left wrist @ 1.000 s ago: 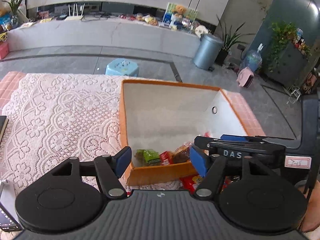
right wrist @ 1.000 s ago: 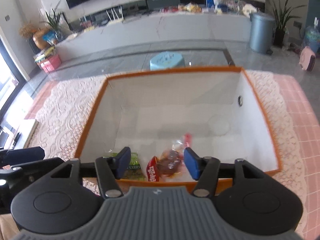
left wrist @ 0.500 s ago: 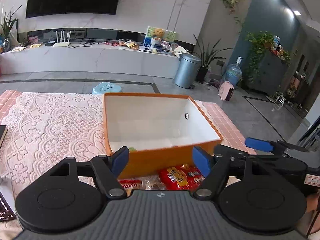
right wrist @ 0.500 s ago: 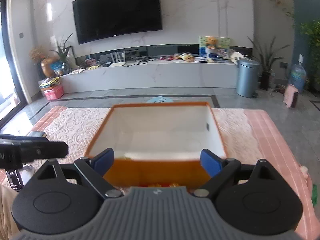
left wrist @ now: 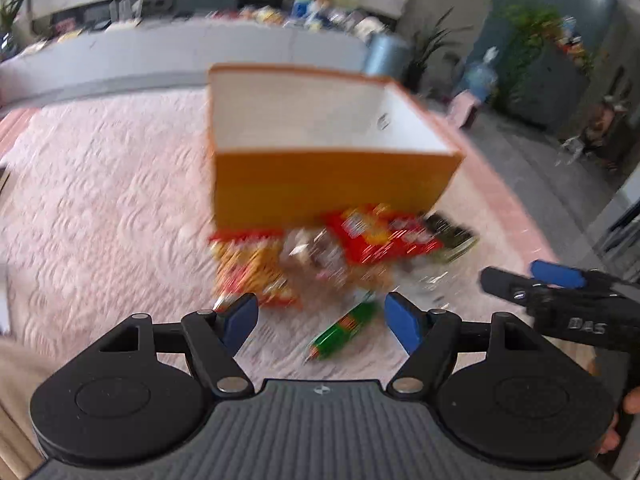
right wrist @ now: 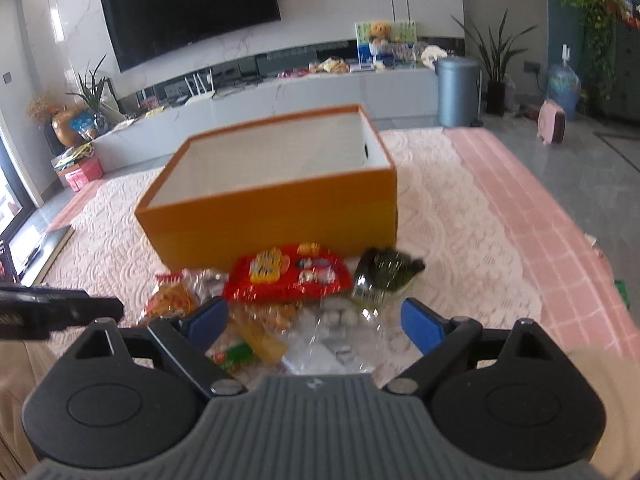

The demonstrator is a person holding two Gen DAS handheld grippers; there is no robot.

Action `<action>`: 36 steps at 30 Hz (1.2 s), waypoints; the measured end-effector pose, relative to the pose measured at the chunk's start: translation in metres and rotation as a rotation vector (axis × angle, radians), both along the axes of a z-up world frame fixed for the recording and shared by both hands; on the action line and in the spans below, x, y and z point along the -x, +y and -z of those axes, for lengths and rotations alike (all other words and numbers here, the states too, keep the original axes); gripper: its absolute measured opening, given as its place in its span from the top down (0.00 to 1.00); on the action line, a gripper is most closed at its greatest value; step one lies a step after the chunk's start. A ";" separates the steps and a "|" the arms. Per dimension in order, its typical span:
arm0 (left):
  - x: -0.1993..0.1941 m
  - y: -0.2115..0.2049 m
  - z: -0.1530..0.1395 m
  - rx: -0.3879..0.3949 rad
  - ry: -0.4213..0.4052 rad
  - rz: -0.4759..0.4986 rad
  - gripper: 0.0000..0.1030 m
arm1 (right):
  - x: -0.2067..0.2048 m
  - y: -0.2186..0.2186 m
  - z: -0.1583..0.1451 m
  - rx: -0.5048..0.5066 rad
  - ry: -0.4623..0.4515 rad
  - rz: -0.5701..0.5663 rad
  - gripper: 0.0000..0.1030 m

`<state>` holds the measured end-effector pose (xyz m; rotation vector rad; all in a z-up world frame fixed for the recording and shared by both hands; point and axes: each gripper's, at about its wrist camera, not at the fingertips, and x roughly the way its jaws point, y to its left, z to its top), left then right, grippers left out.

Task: Organize snacks
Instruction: 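Move both tools back down to the snack pile beside the box, then grasp the MIMI noodle snack bag with the left tool while the right tool grasps the red chip bag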

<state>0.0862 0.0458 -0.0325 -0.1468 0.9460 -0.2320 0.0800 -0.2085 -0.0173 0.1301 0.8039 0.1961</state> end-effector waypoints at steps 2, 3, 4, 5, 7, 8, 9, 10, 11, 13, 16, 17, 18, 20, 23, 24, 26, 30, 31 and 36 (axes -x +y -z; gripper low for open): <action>-0.001 0.004 0.007 -0.003 0.025 -0.033 0.18 | -0.001 0.004 0.006 0.002 0.016 -0.008 0.12; -0.002 0.007 0.008 -0.001 0.030 -0.047 0.18 | -0.001 0.006 0.009 0.005 0.022 -0.012 0.12; -0.004 0.010 0.009 0.005 0.031 -0.062 0.18 | -0.004 0.008 0.010 0.006 0.026 -0.016 0.12; -0.005 0.013 0.009 0.011 0.032 -0.075 0.17 | -0.005 0.011 0.011 0.008 0.029 -0.019 0.11; -0.008 0.016 0.012 0.017 0.040 -0.099 0.17 | -0.008 0.015 0.015 0.015 0.041 -0.028 0.10; -0.010 0.018 0.013 0.017 0.043 -0.109 0.17 | -0.009 0.018 0.016 0.019 0.044 -0.032 0.10; -0.012 0.019 0.014 0.017 0.046 -0.119 0.17 | -0.011 0.019 0.018 0.021 0.048 -0.037 0.09; -0.015 0.019 0.015 0.016 0.050 -0.128 0.17 | -0.013 0.020 0.020 0.023 0.051 -0.042 0.08; -0.018 0.019 0.017 0.015 0.055 -0.136 0.17 | -0.016 0.021 0.022 0.023 0.053 -0.045 0.07; -0.027 0.018 0.021 0.007 0.068 -0.144 0.17 | -0.023 0.023 0.024 0.020 0.059 -0.045 0.06; -0.041 0.016 0.027 -0.023 0.097 -0.138 0.17 | -0.035 0.026 0.028 0.007 0.076 -0.042 0.05; -0.046 0.015 0.030 -0.032 0.108 -0.138 0.17 | -0.040 0.026 0.030 -0.003 0.086 -0.039 0.04; -0.051 0.015 0.034 -0.038 0.120 -0.142 0.17 | -0.044 0.025 0.033 -0.017 0.098 -0.031 0.04; -0.059 0.015 0.040 -0.044 0.140 -0.152 0.17 | -0.053 0.023 0.040 -0.065 0.138 -0.014 0.04; -0.068 0.015 0.049 -0.053 0.161 -0.154 0.17 | -0.064 0.018 0.049 -0.154 0.189 0.020 0.14; -0.071 0.015 0.052 -0.056 0.167 -0.155 0.17 | -0.068 0.016 0.053 -0.183 0.205 0.035 0.16; -0.076 0.016 0.058 -0.055 0.178 -0.161 0.17 | -0.075 0.011 0.060 -0.250 0.231 0.075 0.18; -0.084 0.018 0.066 -0.039 0.194 -0.177 0.17 | -0.090 0.001 0.076 -0.395 0.288 0.136 0.26; -0.085 0.019 0.068 -0.036 0.196 -0.177 0.17 | -0.093 0.001 0.080 -0.413 0.294 0.148 0.26; -0.093 0.020 0.082 -0.018 0.234 -0.180 0.17 | -0.107 0.001 0.088 -0.449 0.292 0.186 0.26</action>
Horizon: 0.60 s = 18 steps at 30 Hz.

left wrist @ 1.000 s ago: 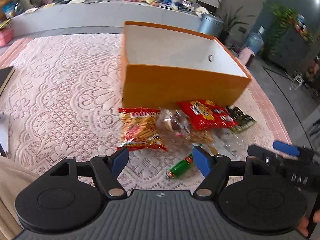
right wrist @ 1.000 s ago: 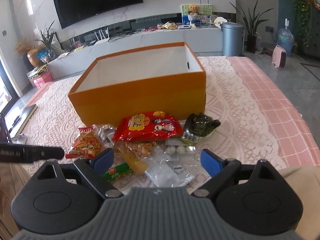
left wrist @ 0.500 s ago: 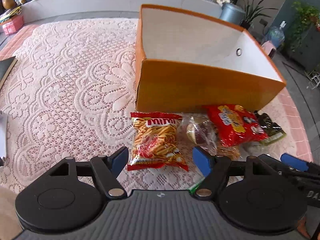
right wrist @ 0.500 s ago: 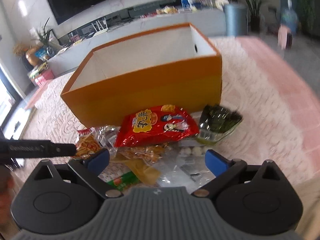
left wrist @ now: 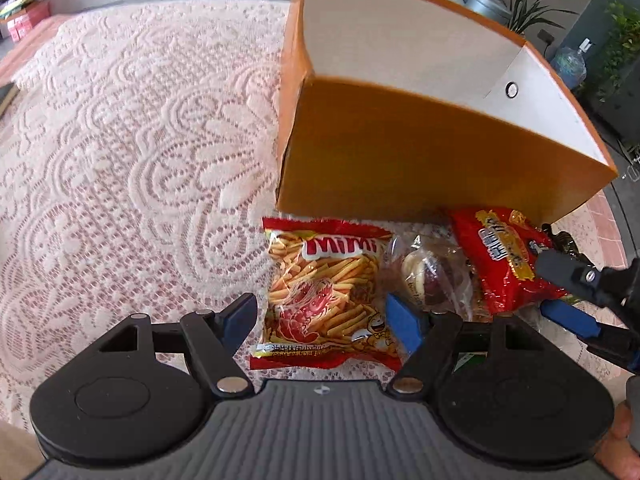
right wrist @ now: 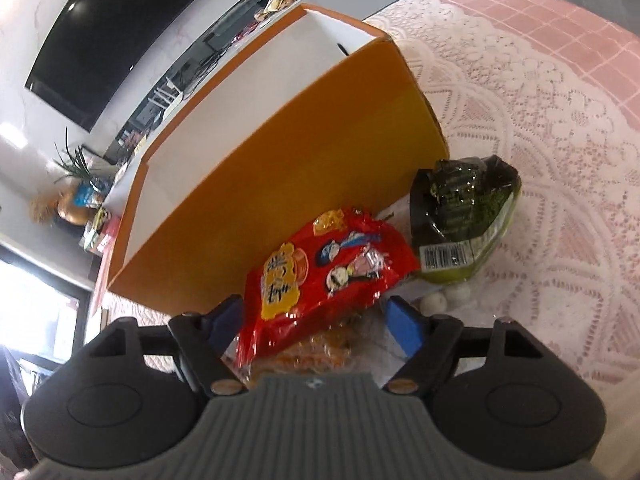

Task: Organize snacks
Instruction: 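Grasp the MIMI noodle snack bag with the left tool while the right tool grasps the red chip bag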

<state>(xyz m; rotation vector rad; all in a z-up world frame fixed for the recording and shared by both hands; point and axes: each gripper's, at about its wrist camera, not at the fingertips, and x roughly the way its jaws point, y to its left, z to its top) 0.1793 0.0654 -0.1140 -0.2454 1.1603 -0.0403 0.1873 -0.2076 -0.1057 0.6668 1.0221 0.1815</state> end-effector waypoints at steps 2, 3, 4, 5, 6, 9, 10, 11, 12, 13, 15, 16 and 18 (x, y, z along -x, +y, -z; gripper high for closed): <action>-0.002 0.000 0.004 0.008 0.011 -0.006 0.17 | -0.003 -0.002 0.003 -0.032 -0.001 0.012 0.26; -0.002 0.001 0.005 0.010 0.013 -0.008 0.17 | -0.005 -0.002 0.004 -0.037 -0.006 0.015 0.26; -0.003 0.001 0.006 0.011 0.014 -0.010 0.17 | -0.007 -0.001 0.005 -0.035 -0.013 0.018 0.26; -0.003 0.001 0.007 0.011 0.015 -0.011 0.17 | -0.008 0.000 0.006 -0.035 -0.020 0.020 0.26; -0.004 0.001 0.008 0.012 0.017 -0.012 0.17 | -0.009 0.000 0.006 -0.038 -0.026 0.020 0.26; -0.005 0.001 0.011 0.016 0.023 -0.013 0.17 | -0.014 0.000 0.011 -0.054 -0.043 0.023 0.27; -0.006 0.001 0.012 0.019 0.025 -0.014 0.17 | -0.015 0.000 0.012 -0.057 -0.049 0.022 0.28; -0.007 0.001 0.013 0.021 0.026 -0.016 0.17 | -0.016 0.001 0.012 -0.054 -0.055 0.022 0.34; -0.007 0.002 0.013 0.024 0.027 -0.018 0.17 | -0.017 0.001 0.013 -0.045 -0.059 0.021 0.44; -0.008 0.001 0.014 0.026 0.029 -0.020 0.17 | -0.015 0.002 0.013 -0.032 -0.061 0.021 0.51; -0.008 0.002 0.015 0.028 0.031 -0.023 0.17 | -0.017 0.001 0.020 -0.046 -0.034 0.018 0.62; -0.009 0.003 0.015 0.028 0.031 -0.023 0.17 | -0.018 0.000 0.024 -0.083 -0.025 0.022 0.65; -0.008 0.004 0.015 0.028 0.031 -0.024 0.17 | -0.017 -0.002 0.025 -0.107 -0.031 0.030 0.69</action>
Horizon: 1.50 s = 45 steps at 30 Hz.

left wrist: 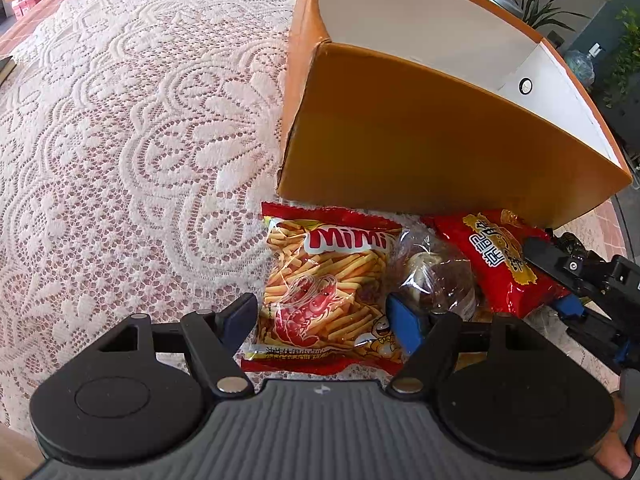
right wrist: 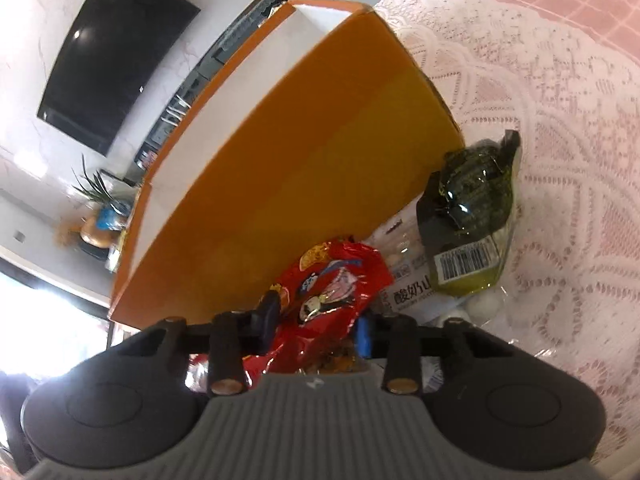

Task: Organize snacks
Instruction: 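Grasp the MIMI noodle snack bag with the left tool while the right tool grasps the red chip bag, then lift both bags and carry them over the orange box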

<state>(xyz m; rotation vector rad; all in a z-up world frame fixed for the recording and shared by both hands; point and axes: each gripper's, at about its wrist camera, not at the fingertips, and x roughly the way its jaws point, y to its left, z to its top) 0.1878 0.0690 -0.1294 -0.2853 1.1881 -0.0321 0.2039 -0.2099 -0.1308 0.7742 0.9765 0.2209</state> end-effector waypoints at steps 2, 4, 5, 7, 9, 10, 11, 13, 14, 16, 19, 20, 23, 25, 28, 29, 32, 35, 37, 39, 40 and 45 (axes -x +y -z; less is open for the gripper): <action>0.000 0.000 0.000 -0.001 -0.002 0.001 0.18 | 0.001 0.002 -0.004 0.021 -0.023 -0.009 0.70; 0.000 0.000 0.000 -0.005 -0.004 0.003 0.18 | 0.003 0.007 -0.010 0.050 -0.057 -0.024 0.71; -0.001 0.000 0.001 -0.007 -0.005 0.003 0.18 | 0.005 0.009 -0.013 0.065 -0.076 -0.030 0.76; -0.001 -0.001 0.001 -0.011 -0.008 0.006 0.18 | 0.008 0.013 -0.020 0.090 -0.118 -0.039 0.77; -0.002 -0.002 0.002 -0.015 -0.011 0.009 0.18 | 0.012 0.015 -0.026 0.104 -0.165 -0.048 0.78; -0.002 -0.002 0.003 -0.017 -0.012 0.010 0.18 | 0.015 0.015 -0.029 0.106 -0.192 -0.052 0.78; -0.003 -0.002 0.004 -0.018 -0.013 0.011 0.19 | 0.017 0.016 -0.033 0.112 -0.216 -0.057 0.79; -0.003 -0.002 0.004 -0.022 -0.013 0.015 0.20 | 0.021 0.015 -0.039 0.136 -0.251 -0.069 0.79; -0.003 -0.001 0.004 -0.015 -0.016 0.019 0.26 | 0.022 0.015 -0.043 0.150 -0.268 -0.074 0.79; 0.001 -0.003 0.000 -0.010 -0.020 0.026 0.31 | 0.028 0.011 -0.049 0.161 -0.290 -0.075 0.80; 0.004 -0.004 -0.003 -0.006 -0.028 0.034 0.40 | 0.033 0.006 -0.052 0.163 -0.298 -0.067 0.80; 0.005 -0.003 -0.004 -0.007 -0.031 0.033 0.41 | 0.035 0.005 -0.052 0.162 -0.297 -0.062 0.80; 0.016 0.000 -0.013 0.005 -0.053 0.030 0.44 | 0.039 0.000 -0.056 0.156 -0.293 -0.047 0.80; 0.024 0.001 -0.022 0.023 -0.080 0.031 0.44 | 0.043 -0.003 -0.060 0.167 -0.298 -0.042 0.80; 0.038 0.003 -0.035 0.049 -0.112 0.034 0.46 | 0.050 -0.005 -0.065 0.187 -0.308 -0.045 0.80; 0.043 0.004 -0.039 0.057 -0.123 0.038 0.46 | 0.052 -0.006 -0.067 0.190 -0.310 -0.047 0.80; 0.059 0.005 -0.055 0.059 -0.169 0.067 0.46 | 0.059 -0.006 -0.073 0.201 -0.318 -0.049 0.80; 0.072 0.010 -0.069 0.074 -0.198 0.066 0.47 | 0.065 -0.006 -0.082 0.211 -0.336 -0.050 0.80; 0.078 0.012 -0.078 0.079 -0.217 0.062 0.47 | 0.070 -0.006 -0.089 0.212 -0.354 -0.050 0.81; 0.082 0.012 -0.088 0.084 -0.240 0.057 0.47 | 0.076 -0.007 -0.097 0.212 -0.373 -0.050 0.81; 0.083 0.008 -0.095 0.085 -0.252 0.055 0.47 | 0.078 -0.007 -0.101 0.213 -0.381 -0.049 0.81; 0.082 0.002 -0.118 0.083 -0.316 0.067 0.47 | 0.087 -0.007 -0.121 0.224 -0.432 -0.053 0.81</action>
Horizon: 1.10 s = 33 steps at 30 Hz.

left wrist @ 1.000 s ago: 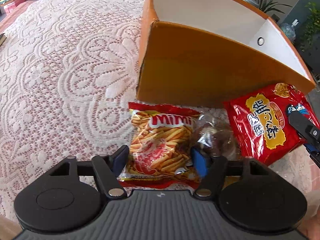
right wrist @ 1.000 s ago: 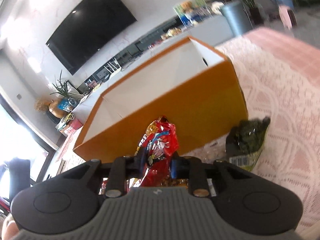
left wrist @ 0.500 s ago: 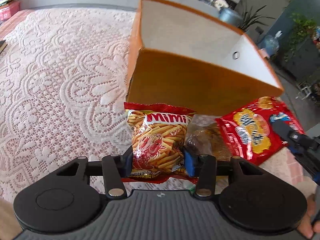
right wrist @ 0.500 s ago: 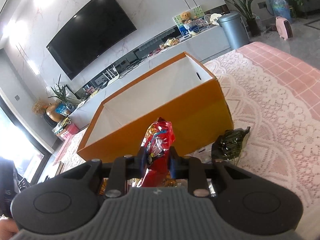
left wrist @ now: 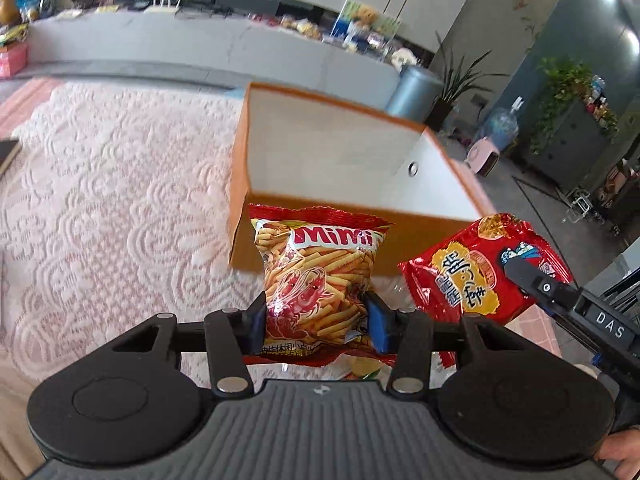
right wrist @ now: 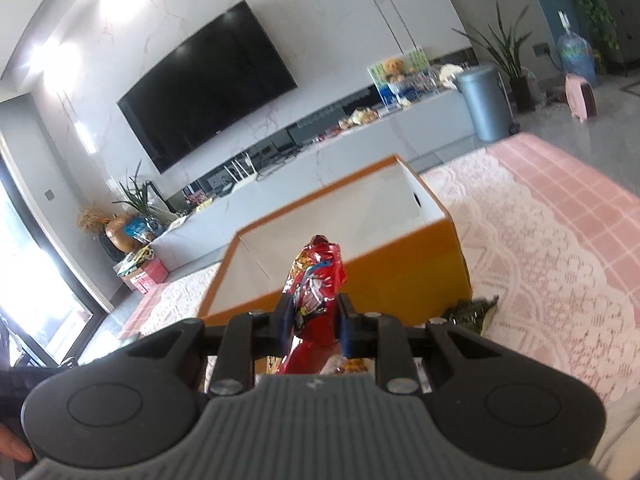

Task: Organize snacks
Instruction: 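Lift both bags and carry them over the orange box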

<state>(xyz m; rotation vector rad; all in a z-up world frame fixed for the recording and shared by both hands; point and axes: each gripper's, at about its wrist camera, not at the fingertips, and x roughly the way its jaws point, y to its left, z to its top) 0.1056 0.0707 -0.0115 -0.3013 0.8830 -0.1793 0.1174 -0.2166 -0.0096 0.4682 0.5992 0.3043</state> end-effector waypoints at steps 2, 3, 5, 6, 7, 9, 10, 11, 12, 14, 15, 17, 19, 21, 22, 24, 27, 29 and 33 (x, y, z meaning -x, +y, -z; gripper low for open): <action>-0.002 -0.003 -0.009 -0.013 -0.025 0.006 0.47 | 0.001 0.000 -0.008 0.004 -0.020 -0.003 0.81; -0.004 -0.005 -0.014 -0.017 -0.036 0.011 0.47 | 0.001 0.000 -0.012 0.005 -0.030 -0.006 0.81; -0.009 -0.008 -0.021 -0.021 -0.058 0.020 0.47 | -0.001 0.000 -0.019 0.008 -0.043 -0.010 0.82; -0.011 -0.009 -0.027 -0.023 -0.072 0.025 0.47 | -0.003 0.000 -0.022 0.011 -0.051 -0.012 0.82; -0.013 -0.011 -0.031 -0.026 -0.083 0.027 0.47 | -0.005 0.000 -0.026 0.016 -0.061 -0.014 0.82; -0.021 -0.014 -0.038 -0.038 -0.105 0.030 0.47 | -0.010 0.000 -0.034 0.030 -0.081 -0.019 0.83; -0.026 -0.016 -0.040 -0.044 -0.114 0.031 0.47 | -0.014 0.001 -0.037 0.035 -0.091 -0.021 0.83; -0.032 -0.017 -0.042 -0.049 -0.121 0.032 0.47 | -0.018 0.001 -0.040 0.040 -0.103 -0.022 0.83; -0.038 -0.018 -0.045 -0.052 -0.128 0.034 0.47 | -0.022 0.001 -0.043 0.045 -0.112 -0.022 0.83; -0.049 -0.020 -0.046 -0.059 -0.135 0.034 0.47 | -0.031 0.001 -0.049 0.050 -0.129 -0.021 0.83; -0.056 -0.022 -0.047 -0.065 -0.137 0.033 0.47 | -0.036 0.002 -0.051 0.050 -0.136 -0.020 0.83; -0.060 -0.024 -0.046 -0.072 -0.140 0.035 0.47 | -0.047 0.003 -0.056 0.054 -0.148 -0.019 0.83; -0.068 -0.026 -0.047 -0.078 -0.137 0.040 0.47 | -0.059 0.004 -0.058 0.060 -0.159 -0.018 0.83; -0.079 -0.029 -0.045 -0.087 -0.135 0.048 0.47 | -0.073 0.007 -0.059 0.068 -0.164 -0.015 0.83; -0.081 -0.027 -0.043 -0.089 -0.131 0.052 0.47 | -0.079 0.008 -0.059 0.072 -0.162 -0.013 0.83; -0.093 -0.026 -0.038 -0.093 -0.117 0.057 0.47 | -0.095 0.011 -0.057 0.077 -0.155 -0.013 0.83; -0.113 -0.024 -0.030 -0.101 -0.093 0.064 0.47 | -0.117 0.018 -0.052 0.091 -0.141 -0.016 0.83; -0.127 -0.022 -0.023 -0.111 -0.073 0.077 0.47 | -0.131 0.025 -0.045 0.102 -0.120 -0.023 0.83; -0.150 -0.023 -0.006 -0.140 -0.011 0.101 0.47 | -0.162 0.036 -0.023 0.122 -0.039 -0.043 0.83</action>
